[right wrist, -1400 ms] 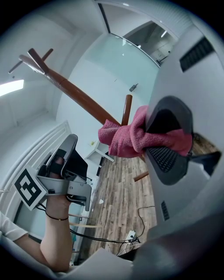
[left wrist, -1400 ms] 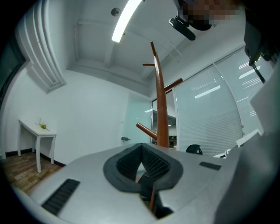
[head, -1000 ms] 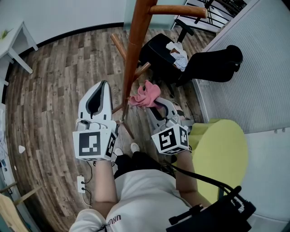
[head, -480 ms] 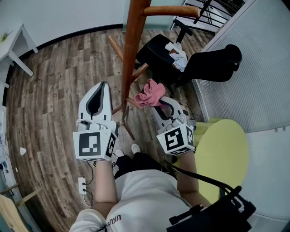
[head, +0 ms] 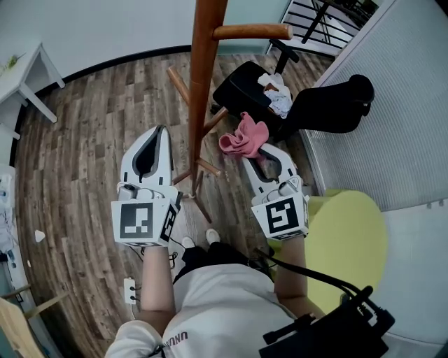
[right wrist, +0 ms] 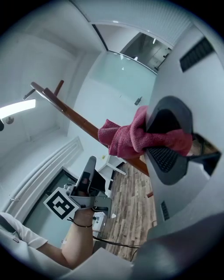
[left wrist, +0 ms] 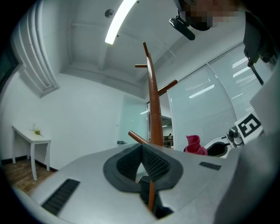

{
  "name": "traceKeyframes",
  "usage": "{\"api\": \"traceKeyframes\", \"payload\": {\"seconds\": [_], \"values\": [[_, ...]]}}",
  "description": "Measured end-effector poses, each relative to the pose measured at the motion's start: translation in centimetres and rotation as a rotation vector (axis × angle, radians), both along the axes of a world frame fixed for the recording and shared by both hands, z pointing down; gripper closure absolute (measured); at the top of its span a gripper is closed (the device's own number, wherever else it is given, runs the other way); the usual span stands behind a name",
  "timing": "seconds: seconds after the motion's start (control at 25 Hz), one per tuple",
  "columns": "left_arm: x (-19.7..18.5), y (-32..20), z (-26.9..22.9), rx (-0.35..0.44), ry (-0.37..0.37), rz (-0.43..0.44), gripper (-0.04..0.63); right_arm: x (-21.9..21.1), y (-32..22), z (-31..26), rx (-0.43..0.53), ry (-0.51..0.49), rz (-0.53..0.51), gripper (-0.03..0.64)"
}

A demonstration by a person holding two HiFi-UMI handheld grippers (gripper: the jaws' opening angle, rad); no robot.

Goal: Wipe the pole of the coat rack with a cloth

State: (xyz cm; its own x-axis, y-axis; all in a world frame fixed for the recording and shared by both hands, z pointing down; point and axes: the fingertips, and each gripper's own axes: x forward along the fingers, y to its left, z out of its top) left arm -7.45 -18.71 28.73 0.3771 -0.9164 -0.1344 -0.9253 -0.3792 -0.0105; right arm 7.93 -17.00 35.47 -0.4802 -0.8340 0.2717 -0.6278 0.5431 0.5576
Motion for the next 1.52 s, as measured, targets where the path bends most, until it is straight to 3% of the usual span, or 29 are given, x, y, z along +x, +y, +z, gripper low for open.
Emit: {"api": "traceKeyframes", "payload": {"seconds": [0.24, 0.44, 0.8, 0.84, 0.96, 1.0, 1.52], "values": [[1.7, 0.4, -0.6, -0.009, 0.062, 0.105, 0.585, 0.2, -0.8, -3.2, 0.099, -0.025, -0.017, 0.538], [2.0, 0.5, -1.9, 0.032, 0.01, 0.098, 0.585, 0.1, -1.4, -6.2, 0.183, -0.056, -0.034, 0.538], [1.8, 0.6, -3.3, 0.075, -0.011, 0.062, 0.584, 0.0, -1.7, -9.7, 0.287, -0.052, -0.055, 0.538], [1.8, 0.6, -3.3, 0.077, -0.012, 0.062, 0.584, 0.0, -1.7, -10.0, 0.292, -0.079, -0.053, 0.538], [1.9, 0.6, -3.3, 0.079, -0.016, 0.065, 0.585, -0.2, -1.6, -11.6, 0.311, -0.331, -0.029, 0.538], [2.0, 0.7, -3.3, 0.08, -0.016, 0.066, 0.585, -0.2, -1.5, -12.0, 0.316, -0.37, -0.024, 0.538], [2.0, 0.4, -3.4, 0.08, -0.018, 0.071, 0.585, -0.4, -1.6, -12.3, 0.319, -0.376, -0.022, 0.54]]}}
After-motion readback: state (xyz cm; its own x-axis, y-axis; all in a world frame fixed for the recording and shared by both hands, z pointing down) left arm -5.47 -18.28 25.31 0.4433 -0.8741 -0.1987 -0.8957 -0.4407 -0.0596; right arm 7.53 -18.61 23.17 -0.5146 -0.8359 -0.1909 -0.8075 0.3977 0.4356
